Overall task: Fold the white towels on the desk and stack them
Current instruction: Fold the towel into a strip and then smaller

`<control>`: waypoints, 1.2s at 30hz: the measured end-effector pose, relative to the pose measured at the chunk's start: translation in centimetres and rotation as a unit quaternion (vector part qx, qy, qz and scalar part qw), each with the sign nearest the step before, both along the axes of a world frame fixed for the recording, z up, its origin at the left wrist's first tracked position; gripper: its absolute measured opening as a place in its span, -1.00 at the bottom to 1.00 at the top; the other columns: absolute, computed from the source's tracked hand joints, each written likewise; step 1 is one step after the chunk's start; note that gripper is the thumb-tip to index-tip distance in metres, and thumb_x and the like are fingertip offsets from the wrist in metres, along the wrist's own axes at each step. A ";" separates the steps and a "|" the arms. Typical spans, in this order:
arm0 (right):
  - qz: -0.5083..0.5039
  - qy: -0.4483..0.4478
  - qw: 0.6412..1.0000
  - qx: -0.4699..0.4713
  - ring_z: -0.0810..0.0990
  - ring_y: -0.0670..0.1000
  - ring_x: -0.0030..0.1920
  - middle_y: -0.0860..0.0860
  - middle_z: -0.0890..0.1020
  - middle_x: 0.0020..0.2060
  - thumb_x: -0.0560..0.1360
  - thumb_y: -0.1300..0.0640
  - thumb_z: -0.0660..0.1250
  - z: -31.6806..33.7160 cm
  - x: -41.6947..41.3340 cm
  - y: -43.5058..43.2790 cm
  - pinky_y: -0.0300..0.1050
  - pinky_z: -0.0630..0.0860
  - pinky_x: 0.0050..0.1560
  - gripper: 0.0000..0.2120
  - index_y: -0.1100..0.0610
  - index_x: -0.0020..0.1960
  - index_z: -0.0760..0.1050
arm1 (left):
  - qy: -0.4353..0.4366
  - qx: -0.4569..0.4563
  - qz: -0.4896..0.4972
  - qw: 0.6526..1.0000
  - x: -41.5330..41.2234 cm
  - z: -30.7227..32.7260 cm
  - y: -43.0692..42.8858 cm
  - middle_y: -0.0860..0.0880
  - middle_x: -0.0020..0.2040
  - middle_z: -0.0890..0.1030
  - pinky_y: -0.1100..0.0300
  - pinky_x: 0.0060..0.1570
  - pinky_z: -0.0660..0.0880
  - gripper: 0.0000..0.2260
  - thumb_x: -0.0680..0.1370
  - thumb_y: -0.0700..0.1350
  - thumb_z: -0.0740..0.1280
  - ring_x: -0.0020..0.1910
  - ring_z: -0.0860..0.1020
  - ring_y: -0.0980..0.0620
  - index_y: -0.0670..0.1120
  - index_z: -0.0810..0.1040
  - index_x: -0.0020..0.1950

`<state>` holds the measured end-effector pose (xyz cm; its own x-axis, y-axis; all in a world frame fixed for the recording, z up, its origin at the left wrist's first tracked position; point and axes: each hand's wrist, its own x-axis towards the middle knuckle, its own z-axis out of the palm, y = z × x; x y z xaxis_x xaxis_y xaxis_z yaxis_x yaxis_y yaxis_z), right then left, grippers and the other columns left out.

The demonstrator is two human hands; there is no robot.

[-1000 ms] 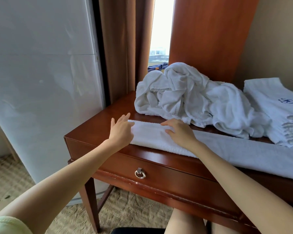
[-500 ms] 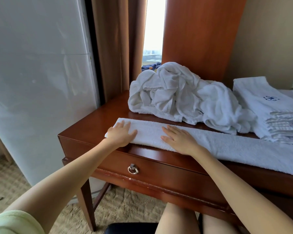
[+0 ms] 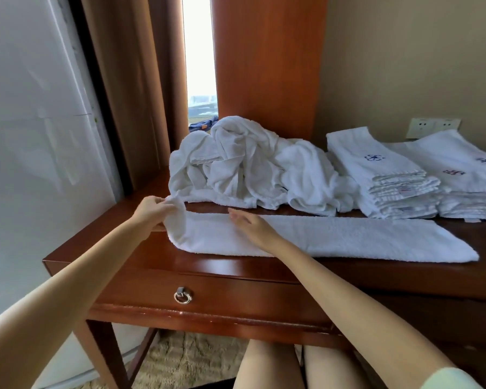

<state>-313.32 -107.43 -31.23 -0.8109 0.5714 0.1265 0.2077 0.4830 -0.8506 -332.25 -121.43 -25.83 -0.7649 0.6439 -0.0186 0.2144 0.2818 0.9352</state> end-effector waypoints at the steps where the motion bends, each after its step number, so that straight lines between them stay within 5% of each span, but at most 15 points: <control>1: -0.008 0.030 0.998 -0.059 0.32 -0.03 0.45 -0.02 0.39 0.43 0.64 -0.14 0.08 0.8 0.2 0.0 -0.19 0.22 0.35 -0.51 0.08 0.48 0.31 | 0.013 0.044 -0.002 0.999 1.4 1.1 0.7 -0.18 -0.02 0.57 0.11 -0.25 0.57 -0.87 0.51 -0.22 0.39 0.04 0.59 -0.16 -0.21 0.51 0.02; 3: -0.019 0.083 0.976 -0.198 0.49 0.02 0.30 0.02 0.48 0.35 0.62 -0.20 0.05 2.8 0.8 0.4 -0.06 0.34 0.35 -0.47 0.11 0.45 0.33 | 0.023 0.118 -0.025 0.992 4.6 3.1 2.6 -0.19 -0.01 0.56 0.20 -0.38 0.60 -0.85 0.50 -0.23 0.42 -0.03 0.60 -0.12 -0.17 0.48 -0.01; 6: -0.023 0.188 0.891 -0.412 0.65 0.11 -0.01 0.09 0.62 0.10 0.52 -0.37 0.12 6.1 3.3 2.2 0.14 0.56 0.14 -0.34 0.15 0.31 0.46 | 0.144 0.137 -0.105 0.974 10.7 5.1 6.0 -0.13 -0.06 0.57 0.22 -0.34 0.59 -0.80 0.51 -0.16 0.42 -0.19 0.58 0.02 -0.11 0.48 0.09; 8: -0.054 0.214 0.870 -0.441 0.65 0.15 0.00 0.13 0.66 0.04 0.46 -0.39 0.22 7.9 6.1 4.1 0.20 0.61 0.02 -0.32 0.18 0.24 0.53 | 0.281 0.103 -0.137 0.944 14.8 5.3 8.1 -0.02 -0.11 0.57 0.18 -0.24 0.49 -0.80 0.51 -0.06 0.42 -0.16 0.56 0.02 -0.03 0.53 0.11; 11: -0.114 0.181 0.866 -0.453 0.67 0.07 -0.08 0.12 0.68 -0.10 0.59 -0.03 0.22 9.6 10.4 6.5 -0.05 0.61 -0.16 -0.67 0.21 0.14 0.52 | 0.367 0.108 -0.194 0.903 20.5 4.7 10.3 0.01 -0.05 0.64 0.23 -0.19 0.45 -0.80 0.52 0.00 0.38 -0.06 0.59 0.04 0.05 0.55 0.13; 14: -0.178 0.094 0.899 -0.390 0.64 0.03 -0.26 0.10 0.61 -0.24 0.63 0.26 0.09 10.2 14.9 8.3 -0.18 0.56 -0.30 -0.79 0.23 -0.07 0.48 | 0.385 0.122 -0.282 0.870 23.9 3.1 11.5 0.03 0.16 0.63 0.11 0.06 0.52 -0.67 0.53 0.09 0.37 0.08 0.59 0.03 0.06 0.46 0.25; 18: -0.263 0.097 0.898 -0.340 0.58 0.15 0.01 0.17 0.60 -0.03 0.59 0.26 0.25 9.0 22.5 11.6 0.02 0.55 -0.03 -0.82 0.27 0.18 0.46 | 0.548 -0.005 -0.301 0.781 23.6 -0.6 12.6 0.03 0.51 0.28 0.03 0.49 0.05 -0.21 0.45 0.17 0.42 0.50 0.22 0.01 0.08 0.06 0.56; 22: -0.329 0.011 0.920 -0.214 0.48 0.18 0.31 0.21 0.50 0.31 0.57 0.26 0.31 6.9 28.8 14.2 0.09 0.42 0.31 -0.59 0.32 0.39 0.37 | 0.525 -0.133 -0.280 0.792 21.2 -4.0 13.3 -0.01 0.58 0.12 0.00 0.52 0.01 -0.15 0.44 0.29 0.35 0.55 0.09 0.01 0.08 0.00 0.58; 24: -0.348 -0.070 0.924 -0.141 0.46 0.18 0.33 0.20 0.45 0.35 0.56 0.24 0.34 5.2 30.8 15.0 0.04 0.40 0.33 -0.53 0.35 0.41 0.34 | 0.498 -0.137 -0.294 0.804 21.2 -5.2 13.6 0.02 0.57 0.13 0.05 0.48 0.11 -0.21 0.45 0.29 0.34 0.54 0.10 0.01 0.10 0.08 0.57; 27: -0.356 -0.070 0.925 -0.111 0.46 0.16 0.33 0.20 0.45 0.36 0.56 0.22 0.35 3.1 32.1 15.9 -0.04 0.41 0.26 -0.53 0.35 0.41 0.34 | 0.479 -0.074 -0.288 0.826 21.5 -6.1 13.9 0.07 0.56 0.18 0.04 0.41 0.26 -0.32 0.47 0.21 0.37 0.54 0.11 0.04 0.12 0.22 0.52; 32: -0.383 0.002 0.922 -0.055 0.52 0.04 0.01 0.19 0.58 0.13 0.56 0.22 0.32 2.9 32.1 17.6 -0.15 0.43 -0.10 -0.66 0.36 0.29 0.46 | 0.444 -0.013 -0.254 0.859 21.0 -6.3 13.7 0.04 0.55 0.19 0.09 0.35 0.31 -0.27 0.40 -0.27 0.38 0.52 0.18 -0.01 0.06 0.24 0.52; 34: -0.404 0.002 0.915 -0.019 0.51 -0.02 -0.14 0.02 0.57 -0.10 0.56 0.22 0.32 2.9 32.6 17.8 -0.17 0.44 -0.18 -0.91 0.25 -0.02 0.54 | 0.438 -0.043 -0.273 0.855 21.1 -6.5 13.6 0.03 0.57 0.14 0.12 0.32 0.33 -0.24 0.41 -0.34 0.30 0.54 0.13 0.00 0.06 0.18 0.55; 36: -0.423 -0.037 0.905 0.006 0.34 -0.12 -0.34 -0.11 0.34 -0.33 0.55 0.19 0.33 2.0 33.2 18.0 -0.23 0.25 -0.36 -0.68 0.03 -0.31 0.30 | 0.456 -0.070 -0.300 0.835 21.3 -6.7 13.7 0.06 0.57 0.13 0.14 0.30 0.34 -0.25 0.43 -0.37 0.23 0.55 0.09 0.02 0.08 0.15 0.56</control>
<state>-280.09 -89.44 -29.23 -0.0907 0.9909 0.0990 0.5639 0.1331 -0.8150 -310.98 -107.75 -32.54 -0.0415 0.9569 0.2876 0.9616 -0.0399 0.2716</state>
